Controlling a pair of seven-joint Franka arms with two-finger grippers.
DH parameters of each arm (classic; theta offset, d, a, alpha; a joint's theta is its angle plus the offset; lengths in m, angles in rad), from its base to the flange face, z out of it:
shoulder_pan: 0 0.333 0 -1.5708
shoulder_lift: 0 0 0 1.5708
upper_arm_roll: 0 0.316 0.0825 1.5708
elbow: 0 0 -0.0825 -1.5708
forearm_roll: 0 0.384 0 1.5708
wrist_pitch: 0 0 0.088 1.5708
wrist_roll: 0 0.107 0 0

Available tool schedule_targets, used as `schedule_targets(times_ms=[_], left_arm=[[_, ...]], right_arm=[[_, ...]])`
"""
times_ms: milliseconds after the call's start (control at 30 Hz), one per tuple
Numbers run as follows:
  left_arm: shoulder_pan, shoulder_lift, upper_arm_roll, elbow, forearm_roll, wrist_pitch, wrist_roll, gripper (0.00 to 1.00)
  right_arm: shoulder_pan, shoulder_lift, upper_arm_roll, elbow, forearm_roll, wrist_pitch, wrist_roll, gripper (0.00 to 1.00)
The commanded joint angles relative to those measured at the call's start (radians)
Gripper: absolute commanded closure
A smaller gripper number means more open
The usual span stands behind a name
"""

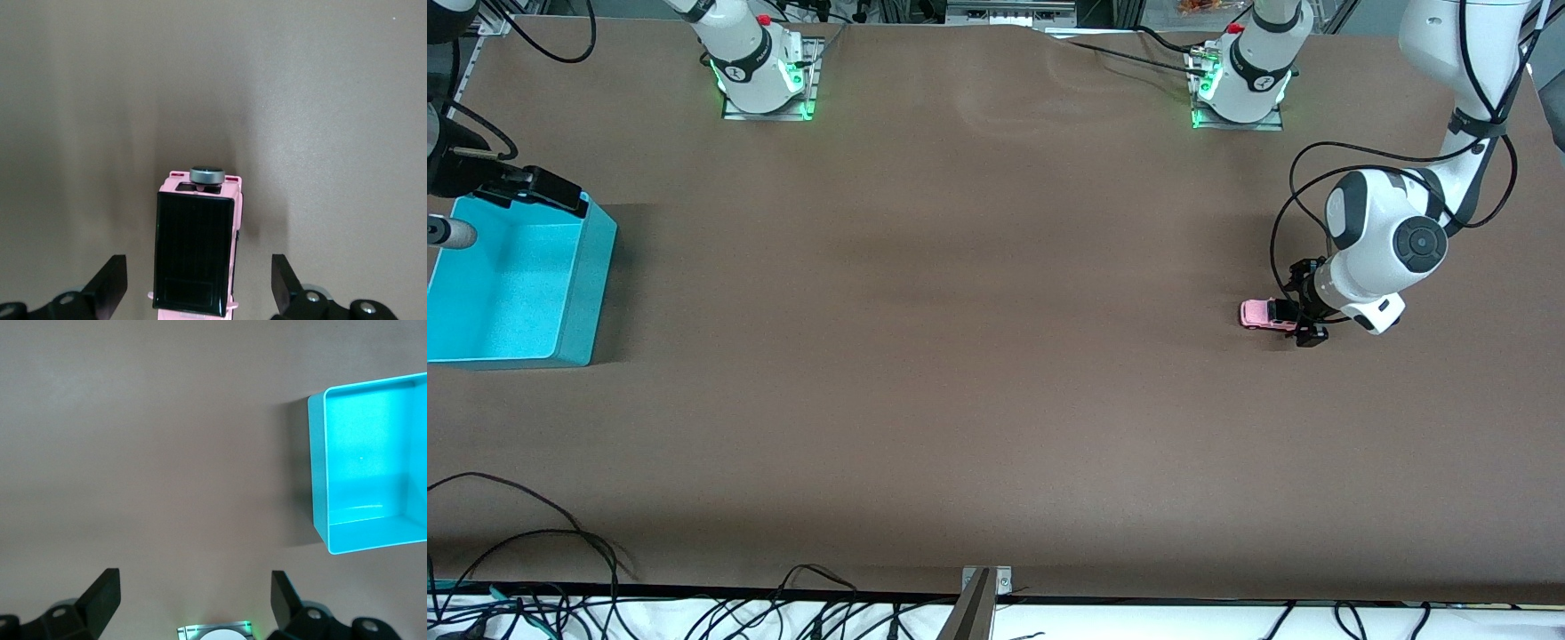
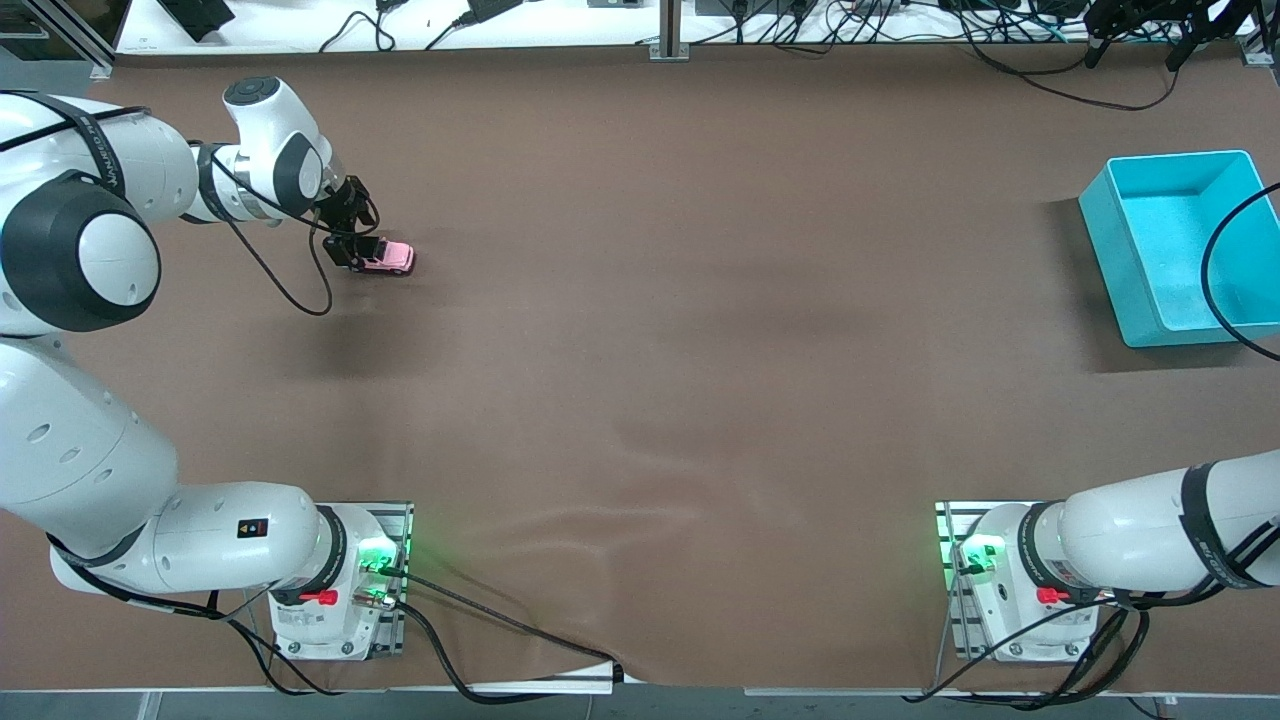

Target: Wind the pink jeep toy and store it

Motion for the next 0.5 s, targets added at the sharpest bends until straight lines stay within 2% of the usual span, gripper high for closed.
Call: schedule_targets(times_ms=[0, 100, 367, 467], left_arm=[[0.0, 0.004, 0.001, 0.004, 0.023, -0.006, -0.031, 0.09], [0.0, 0.007, 0.001, 0.006, 0.023, -0.005, -0.033, 0.13], [-0.001, 0.018, 0.001, 0.009, 0.023, -0.003, -0.033, 0.13], [-0.001, 0.02, 0.001, 0.009, 0.023, -0.003, -0.033, 0.22]], right_arm=[[-0.005, 0.015, 0.0, 0.035, -0.012, -0.022, -0.009, 0.0], [-0.005, 0.014, 0.0, 0.035, -0.012, -0.022, -0.009, 0.0], [-0.005, 0.017, 0.0, 0.035, -0.012, -0.022, -0.009, 0.0], [-0.005, 0.017, 0.0, 0.035, -0.014, -0.022, -0.009, 0.0]])
